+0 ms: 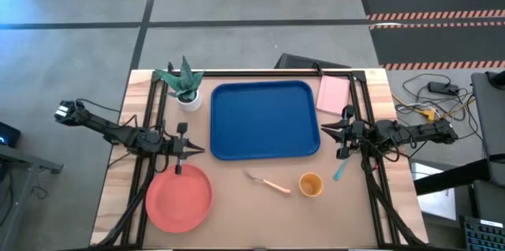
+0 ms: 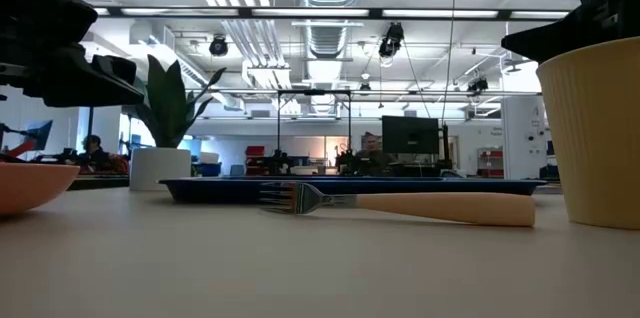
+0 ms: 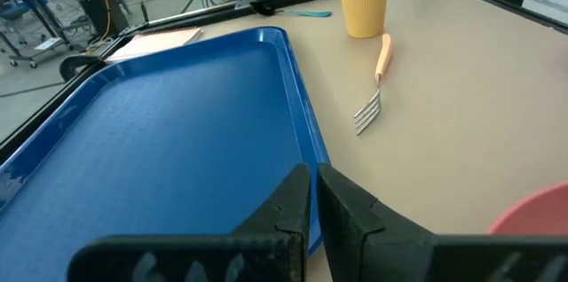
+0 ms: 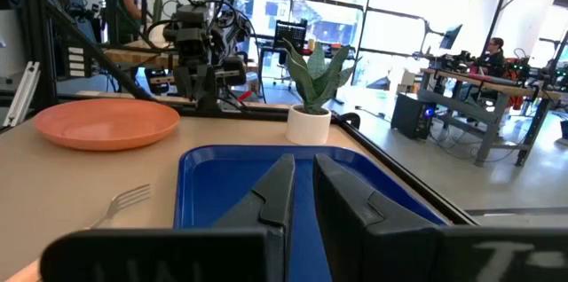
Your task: Pick and place plate/cup/fork/spoon on tray
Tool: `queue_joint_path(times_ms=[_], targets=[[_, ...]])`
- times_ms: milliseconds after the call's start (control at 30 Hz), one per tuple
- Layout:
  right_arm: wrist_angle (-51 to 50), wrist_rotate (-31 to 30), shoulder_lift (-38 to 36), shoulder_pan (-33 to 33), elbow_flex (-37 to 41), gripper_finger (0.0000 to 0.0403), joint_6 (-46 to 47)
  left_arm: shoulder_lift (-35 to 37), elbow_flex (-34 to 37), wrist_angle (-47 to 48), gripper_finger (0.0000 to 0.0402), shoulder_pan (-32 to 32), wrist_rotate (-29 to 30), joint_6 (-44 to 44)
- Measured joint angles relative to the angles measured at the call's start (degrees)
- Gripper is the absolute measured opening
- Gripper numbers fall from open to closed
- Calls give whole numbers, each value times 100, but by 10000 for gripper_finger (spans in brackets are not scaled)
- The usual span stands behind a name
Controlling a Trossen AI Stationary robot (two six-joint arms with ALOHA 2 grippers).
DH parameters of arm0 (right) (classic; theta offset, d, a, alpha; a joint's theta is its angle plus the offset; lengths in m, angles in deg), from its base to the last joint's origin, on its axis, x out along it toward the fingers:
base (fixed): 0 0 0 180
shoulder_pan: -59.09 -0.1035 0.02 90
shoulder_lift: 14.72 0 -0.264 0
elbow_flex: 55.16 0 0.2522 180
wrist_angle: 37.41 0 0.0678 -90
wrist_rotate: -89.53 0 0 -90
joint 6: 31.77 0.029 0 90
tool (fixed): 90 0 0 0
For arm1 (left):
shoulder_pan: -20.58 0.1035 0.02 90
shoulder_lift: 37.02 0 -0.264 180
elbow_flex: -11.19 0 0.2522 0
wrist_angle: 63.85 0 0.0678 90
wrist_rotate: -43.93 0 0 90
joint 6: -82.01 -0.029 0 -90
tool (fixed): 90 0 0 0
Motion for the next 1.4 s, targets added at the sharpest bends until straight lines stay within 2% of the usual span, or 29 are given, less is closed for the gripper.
queue_joint_path(times_ms=[500, 600, 700, 767, 1000, 1167, 1267, 1400], targets=[[3, 2, 0, 0, 0, 34, 4, 4, 0, -200, 5, 1, 116, 20], [3, 101, -2, -1, 0, 34, 830, 4, 0, -199, 5, 2, 120, -82], [5, 62, 0, 1, 0, 34, 2136, 4, 0, -199, 5, 1, 144, -829], [43, 38, -2, 1, 0, 34, 2512, 4, 0, -199, 5, 0, 145, -1154], [531, 39, 0, 1, 2, 34, 2431, 4, 0, -198, 5, 1, 155, -1183], [566, 37, 0, 1, 2, 34, 1882, 4, 0, -241, 5, 2, 155, -1177], [584, 40, 0, 1, 2, 34, 1662, 0, 0, -980, 5, 2, 21, -760], [728, 35, 0, 1, 2, 34, 1611, -47, 0, -2573, 5, 2, -128, 961]])
